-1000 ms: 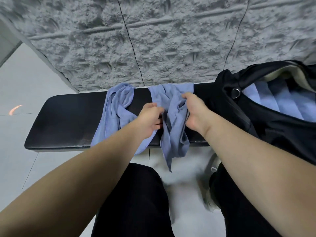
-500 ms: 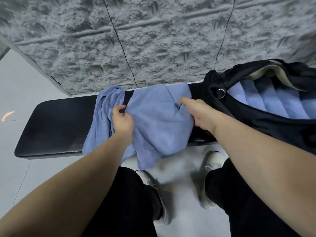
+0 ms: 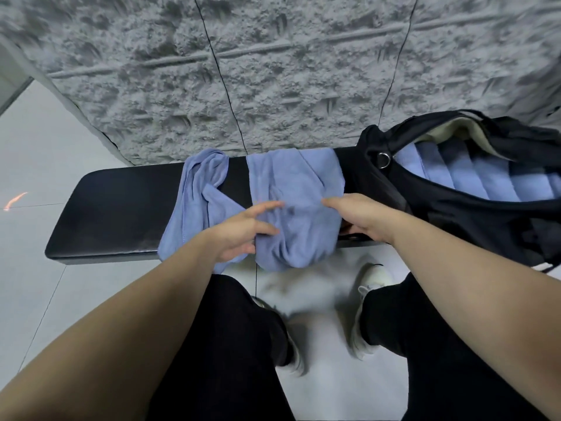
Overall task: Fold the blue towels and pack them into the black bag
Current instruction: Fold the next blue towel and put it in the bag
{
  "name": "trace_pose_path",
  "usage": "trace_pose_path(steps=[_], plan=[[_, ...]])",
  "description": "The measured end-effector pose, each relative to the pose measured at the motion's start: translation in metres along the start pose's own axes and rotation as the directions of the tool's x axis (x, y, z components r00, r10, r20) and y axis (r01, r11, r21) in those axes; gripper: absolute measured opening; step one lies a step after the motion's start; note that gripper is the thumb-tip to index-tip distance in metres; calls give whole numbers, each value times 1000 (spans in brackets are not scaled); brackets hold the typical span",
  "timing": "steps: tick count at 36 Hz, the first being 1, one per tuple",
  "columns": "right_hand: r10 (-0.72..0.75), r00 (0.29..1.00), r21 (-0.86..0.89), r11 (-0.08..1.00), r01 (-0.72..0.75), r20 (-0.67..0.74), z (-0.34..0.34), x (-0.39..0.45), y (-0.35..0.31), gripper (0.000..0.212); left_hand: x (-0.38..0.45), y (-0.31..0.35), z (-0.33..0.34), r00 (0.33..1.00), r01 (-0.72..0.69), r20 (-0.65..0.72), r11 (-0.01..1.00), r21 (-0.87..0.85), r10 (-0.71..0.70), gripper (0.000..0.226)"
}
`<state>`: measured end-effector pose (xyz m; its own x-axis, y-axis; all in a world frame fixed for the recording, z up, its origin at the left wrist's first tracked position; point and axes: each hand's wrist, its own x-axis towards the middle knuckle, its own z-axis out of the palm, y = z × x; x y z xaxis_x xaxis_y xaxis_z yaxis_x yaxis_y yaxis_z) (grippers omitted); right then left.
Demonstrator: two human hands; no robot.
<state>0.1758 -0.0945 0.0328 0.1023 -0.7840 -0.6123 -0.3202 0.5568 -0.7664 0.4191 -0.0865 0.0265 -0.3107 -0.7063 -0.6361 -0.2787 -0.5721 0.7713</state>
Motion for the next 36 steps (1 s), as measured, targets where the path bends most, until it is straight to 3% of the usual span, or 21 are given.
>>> trace_pose_path(steps=[2, 5, 9, 12, 16, 20, 22, 25, 27, 29, 31, 36], plan=[[-40, 999, 46, 998, 40, 6, -4, -9, 2, 24, -10, 2, 9, 998, 4, 69, 996, 84, -10, 48], [-143, 984, 73, 988, 135, 106, -10, -23, 6, 24, -19, 3, 17, 998, -33, 59, 991, 127, 26, 43], [-229, 950, 46, 973, 225, 212, -15, -43, 7, 28, -24, 8, 19, 967, -201, -147, 978, 55, 207, 46], [-233, 963, -13, 971, 237, 138, -19, -46, 12, 32, -29, 12, 17, 923, -312, -269, 945, -100, 276, 45], [-224, 972, -50, 974, 221, -73, -26, -45, 15, 8, -36, 13, 19, 886, -368, -361, 914, -169, 291, 35], [-161, 973, 15, 986, 166, -165, -26, -46, 19, 20, -41, 14, 23, 868, -369, -416, 912, -178, 270, 30], [-89, 986, 85, 991, 101, -138, -24, -51, 20, 31, -43, 16, 24, 853, -355, -468, 913, -201, 229, 28], [32, 998, 171, 985, -41, 55, -24, -61, 21, 38, -45, 18, 20, 840, -311, -526, 913, -265, 134, 22], [76, 981, 152, 983, -104, 181, -24, -66, 21, 33, -46, 18, 18, 860, -234, -508, 917, -324, 40, 11], [71, 975, 179, 978, -110, 212, -23, -67, 20, 29, -51, 18, 18, 902, -95, -425, 924, -371, -78, 11], [38, 984, 248, 965, -81, 172, -22, -68, 19, 28, -55, 18, 20, 931, 12, -337, 936, -352, -139, 13], [-4, 999, 381, 925, 19, -42, -28, -70, 16, 19, -65, 19, 28, 991, 91, -72, 961, -260, -114, 17]])
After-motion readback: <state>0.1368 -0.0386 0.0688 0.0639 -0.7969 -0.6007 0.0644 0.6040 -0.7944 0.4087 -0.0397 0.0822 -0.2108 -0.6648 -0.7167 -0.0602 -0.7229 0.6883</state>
